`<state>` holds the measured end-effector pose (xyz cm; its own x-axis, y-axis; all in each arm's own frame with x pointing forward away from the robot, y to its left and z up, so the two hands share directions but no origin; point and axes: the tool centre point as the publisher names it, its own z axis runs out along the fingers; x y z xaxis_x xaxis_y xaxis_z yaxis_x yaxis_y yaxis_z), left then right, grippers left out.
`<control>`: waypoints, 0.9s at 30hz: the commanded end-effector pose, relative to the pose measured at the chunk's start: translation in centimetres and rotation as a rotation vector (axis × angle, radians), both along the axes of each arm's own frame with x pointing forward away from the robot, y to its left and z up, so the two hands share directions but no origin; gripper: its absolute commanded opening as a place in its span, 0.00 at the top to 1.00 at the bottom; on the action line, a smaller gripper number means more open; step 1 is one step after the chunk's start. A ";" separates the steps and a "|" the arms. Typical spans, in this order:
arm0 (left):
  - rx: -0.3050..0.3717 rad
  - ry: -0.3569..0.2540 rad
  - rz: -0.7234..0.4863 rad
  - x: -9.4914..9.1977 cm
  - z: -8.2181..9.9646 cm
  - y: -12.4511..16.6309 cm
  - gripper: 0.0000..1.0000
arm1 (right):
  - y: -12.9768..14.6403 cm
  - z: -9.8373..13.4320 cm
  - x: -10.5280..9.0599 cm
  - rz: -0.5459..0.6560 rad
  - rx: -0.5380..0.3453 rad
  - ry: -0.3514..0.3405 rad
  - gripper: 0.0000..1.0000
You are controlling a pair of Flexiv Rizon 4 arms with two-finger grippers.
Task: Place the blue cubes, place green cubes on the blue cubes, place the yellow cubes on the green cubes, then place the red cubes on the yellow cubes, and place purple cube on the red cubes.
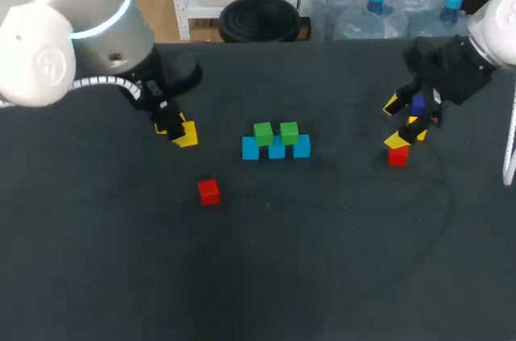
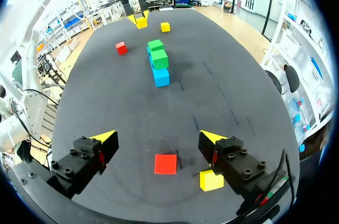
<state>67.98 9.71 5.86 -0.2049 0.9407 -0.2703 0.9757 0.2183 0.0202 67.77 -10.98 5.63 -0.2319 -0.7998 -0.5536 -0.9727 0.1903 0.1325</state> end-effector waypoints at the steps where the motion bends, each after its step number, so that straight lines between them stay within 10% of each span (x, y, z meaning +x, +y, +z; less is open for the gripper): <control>1: 0.020 0.000 -0.015 0.0 1.5 -0.5 1.00 | 0.0 -0.1 0.0 0.001 0.002 0.000 0.00; 27: 0.034 -0.017 -0.154 1.4 4.0 -6.1 1.00 | 0.0 -0.1 0.0 0.001 0.002 0.000 0.00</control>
<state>68.47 4.47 9.80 -0.0553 0.9649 -0.2567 0.9959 0.0716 0.0546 67.77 -10.98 5.63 -0.2320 -0.7998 -0.5536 -0.9727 0.1904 0.1325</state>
